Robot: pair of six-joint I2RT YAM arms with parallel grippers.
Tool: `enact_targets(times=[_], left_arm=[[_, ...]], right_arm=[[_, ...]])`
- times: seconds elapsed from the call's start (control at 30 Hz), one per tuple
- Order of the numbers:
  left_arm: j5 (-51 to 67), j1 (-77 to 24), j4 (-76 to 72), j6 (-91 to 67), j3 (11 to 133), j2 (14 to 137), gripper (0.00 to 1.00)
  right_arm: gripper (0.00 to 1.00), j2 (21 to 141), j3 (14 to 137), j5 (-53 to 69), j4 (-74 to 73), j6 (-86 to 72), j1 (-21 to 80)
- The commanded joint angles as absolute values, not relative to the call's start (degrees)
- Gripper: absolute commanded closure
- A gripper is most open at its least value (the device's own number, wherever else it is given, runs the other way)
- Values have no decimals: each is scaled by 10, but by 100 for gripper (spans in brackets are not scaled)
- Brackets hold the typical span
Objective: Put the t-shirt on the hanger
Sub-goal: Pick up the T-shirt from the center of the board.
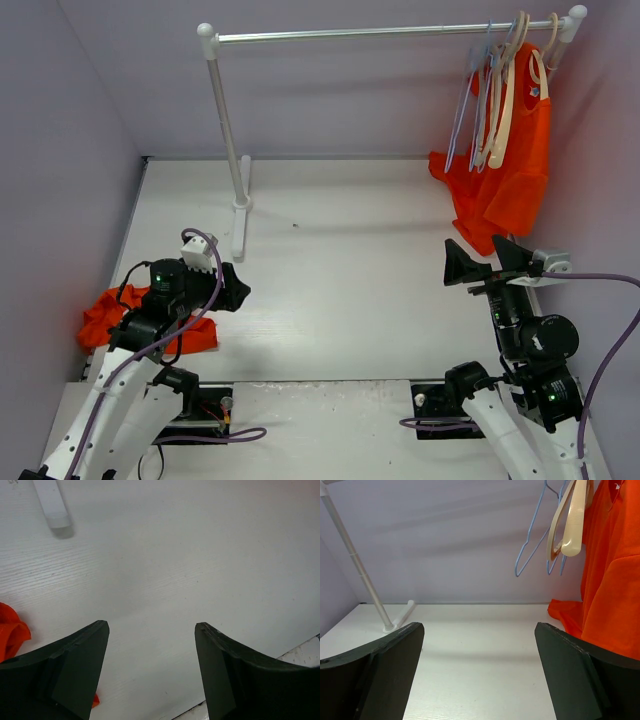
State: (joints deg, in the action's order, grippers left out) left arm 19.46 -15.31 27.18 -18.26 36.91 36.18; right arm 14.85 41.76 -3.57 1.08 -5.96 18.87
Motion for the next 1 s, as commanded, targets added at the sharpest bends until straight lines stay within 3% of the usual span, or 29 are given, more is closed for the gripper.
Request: enact_targets(times=[0.0,0.23,0.3,0.33,0.43,0.67,0.8,0.97], left_arm=[[187,-151,250,-178,395,370,30],[94,-150,257,-213,404,380,30],[6,-151,302,-248,419,393,30],[-107,-150,322,-304,425,399,30],[-293,-150,399,-404,445,442,24],[-477,-145,594,-610,518,606,24],[-482,-103,669,-720,549,720,24],[-399,-17,601,-735,506,783,24]], right_arm=[[0,149,417,-36,64,-58,194],[0,151,416,-37,63,-61,194],[0,155,417,-35,65,-63,194],[0,156,417,-34,64,-64,194],[0,161,417,-26,64,-69,194],[0,165,417,-9,68,-76,194],[0,161,417,-5,70,-79,194],[0,148,414,-5,71,-77,194]])
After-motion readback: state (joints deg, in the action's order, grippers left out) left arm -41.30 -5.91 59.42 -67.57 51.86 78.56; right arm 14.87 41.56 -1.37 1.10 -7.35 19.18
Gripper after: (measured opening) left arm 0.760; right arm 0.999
